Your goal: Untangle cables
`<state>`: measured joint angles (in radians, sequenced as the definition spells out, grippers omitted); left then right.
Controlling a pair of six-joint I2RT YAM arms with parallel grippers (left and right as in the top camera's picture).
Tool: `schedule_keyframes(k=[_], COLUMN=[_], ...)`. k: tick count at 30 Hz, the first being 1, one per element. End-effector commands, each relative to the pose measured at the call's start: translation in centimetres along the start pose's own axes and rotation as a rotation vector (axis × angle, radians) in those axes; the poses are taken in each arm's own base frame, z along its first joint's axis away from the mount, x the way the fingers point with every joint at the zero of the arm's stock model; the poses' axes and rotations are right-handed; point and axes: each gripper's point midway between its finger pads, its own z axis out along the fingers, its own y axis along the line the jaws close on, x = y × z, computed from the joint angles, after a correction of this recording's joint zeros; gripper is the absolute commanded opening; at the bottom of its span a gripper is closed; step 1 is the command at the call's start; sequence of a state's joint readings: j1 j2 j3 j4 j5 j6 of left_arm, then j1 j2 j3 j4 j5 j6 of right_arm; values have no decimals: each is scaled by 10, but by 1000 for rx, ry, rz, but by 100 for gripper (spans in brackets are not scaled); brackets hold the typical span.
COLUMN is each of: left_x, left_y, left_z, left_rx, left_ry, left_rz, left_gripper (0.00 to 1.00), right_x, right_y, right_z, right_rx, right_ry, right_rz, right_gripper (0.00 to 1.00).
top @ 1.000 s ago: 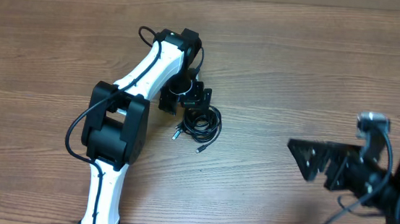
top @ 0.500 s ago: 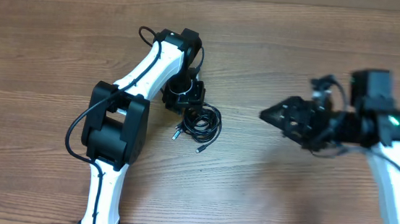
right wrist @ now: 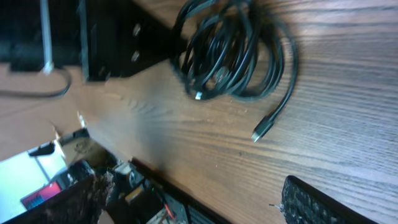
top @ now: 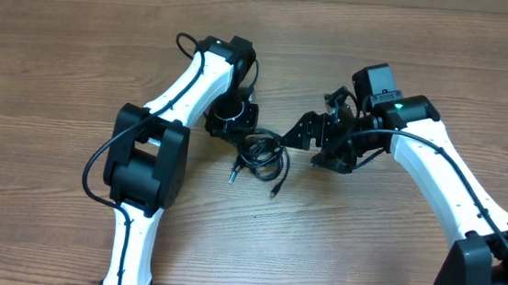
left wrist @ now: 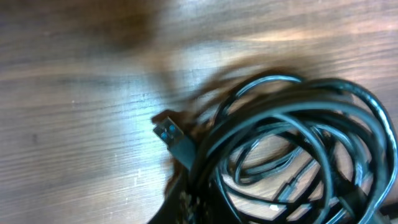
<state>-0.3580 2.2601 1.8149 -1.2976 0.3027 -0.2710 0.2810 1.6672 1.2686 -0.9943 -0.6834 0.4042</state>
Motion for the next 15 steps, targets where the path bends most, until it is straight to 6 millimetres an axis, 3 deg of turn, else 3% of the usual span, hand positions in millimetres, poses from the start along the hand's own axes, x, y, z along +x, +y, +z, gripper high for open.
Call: schedule_keyframes(k=[1, 7, 12, 15], left_x=[-2, 4, 16, 26], left_y=[-14, -28, -40, -55], left_z=[-31, -71, -86, -93], left_rx=[39, 64, 117, 205], left_ry=[-23, -56, -35, -5], left_rz=[73, 29, 39, 136], left_gripper=[4, 4, 4, 4], right_x=[-10, -16, -23, -27], right_y=[-19, -11, 2, 11], right_z=[6, 9, 13, 17], right_rx=[98, 60, 26, 4], right_ry=[-40, -56, -83, -102], right_rz=[117, 175, 167, 135], right_gripper=[88, 88, 87, 86])
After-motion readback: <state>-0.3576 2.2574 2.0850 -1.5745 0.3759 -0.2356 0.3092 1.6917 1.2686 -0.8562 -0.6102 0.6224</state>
